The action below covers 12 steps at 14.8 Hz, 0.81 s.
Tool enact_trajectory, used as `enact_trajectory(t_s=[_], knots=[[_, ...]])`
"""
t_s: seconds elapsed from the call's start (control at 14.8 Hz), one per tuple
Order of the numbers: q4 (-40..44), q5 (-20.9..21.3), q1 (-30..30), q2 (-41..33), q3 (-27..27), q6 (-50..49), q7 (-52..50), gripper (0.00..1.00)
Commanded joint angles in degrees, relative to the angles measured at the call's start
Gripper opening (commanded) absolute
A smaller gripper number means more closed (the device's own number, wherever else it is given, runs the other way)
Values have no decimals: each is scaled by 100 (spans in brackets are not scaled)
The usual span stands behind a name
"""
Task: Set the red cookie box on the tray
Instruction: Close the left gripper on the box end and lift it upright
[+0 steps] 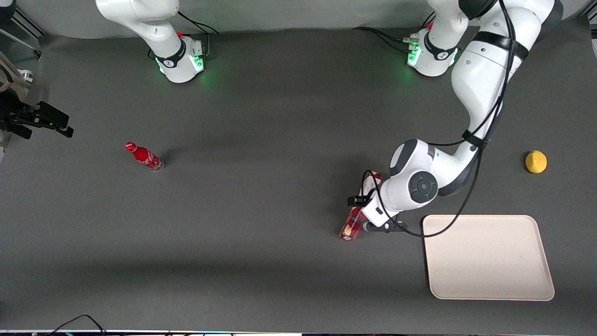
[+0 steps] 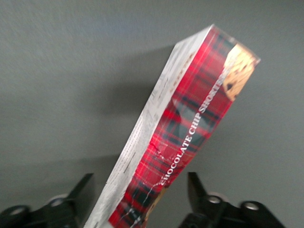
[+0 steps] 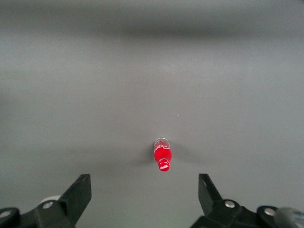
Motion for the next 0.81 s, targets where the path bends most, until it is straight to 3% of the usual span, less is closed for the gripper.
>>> enact_trajectory(t_s=[0.0,0.41,0.74], knots=[[-207,130,-25,-121,-13,44,-366,0],[90,94,300,-349,-5,-693,-226,0],[1529,-37,503,-657,65,-2817,-199,0]])
